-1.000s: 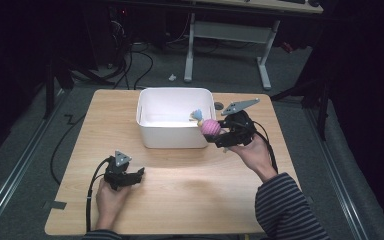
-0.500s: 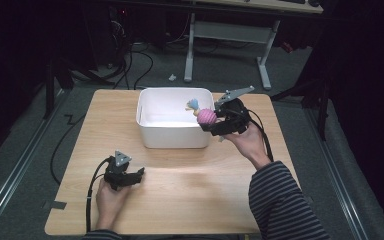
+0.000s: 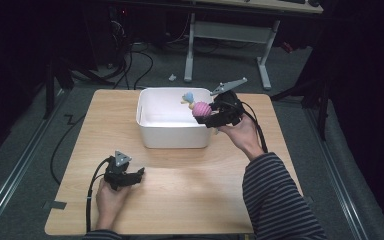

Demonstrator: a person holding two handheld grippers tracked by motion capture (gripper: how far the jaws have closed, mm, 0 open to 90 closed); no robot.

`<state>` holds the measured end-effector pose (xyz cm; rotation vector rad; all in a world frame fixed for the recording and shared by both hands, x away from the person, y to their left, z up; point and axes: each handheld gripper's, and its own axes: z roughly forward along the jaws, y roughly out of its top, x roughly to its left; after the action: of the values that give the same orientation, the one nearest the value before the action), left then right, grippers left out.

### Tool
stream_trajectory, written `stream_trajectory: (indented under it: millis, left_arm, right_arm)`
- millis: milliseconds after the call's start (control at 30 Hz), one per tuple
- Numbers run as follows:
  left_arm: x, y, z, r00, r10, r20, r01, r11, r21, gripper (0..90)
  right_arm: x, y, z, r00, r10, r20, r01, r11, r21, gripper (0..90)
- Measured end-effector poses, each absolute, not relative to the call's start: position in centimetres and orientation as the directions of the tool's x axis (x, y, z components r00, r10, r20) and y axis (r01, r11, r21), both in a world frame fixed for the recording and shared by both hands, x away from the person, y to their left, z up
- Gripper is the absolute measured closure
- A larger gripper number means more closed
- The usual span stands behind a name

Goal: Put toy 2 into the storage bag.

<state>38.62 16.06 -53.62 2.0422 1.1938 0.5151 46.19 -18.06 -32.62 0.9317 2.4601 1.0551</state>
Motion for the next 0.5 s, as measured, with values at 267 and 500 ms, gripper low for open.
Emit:
stream_trajectory:
  millis: [267, 500]
  left_arm:
    - [38.6, 16.1, -53.6, 0.495, 0.869, -0.011, 0.588, -0.325, 0.740, 26.2]
    - [38.6, 16.1, -53.6, 0.494, 0.869, -0.012, 0.588, -0.324, 0.741, 26.2]
  right_arm:
    - [47.0, -17.1, -32.6, -0.745, 0.666, -0.038, 0.440, 0.534, 0.722, 33.5]
    - [48.2, -16.6, -32.7, -0.745, 0.666, -0.036, 0.447, 0.539, 0.714, 33.5]
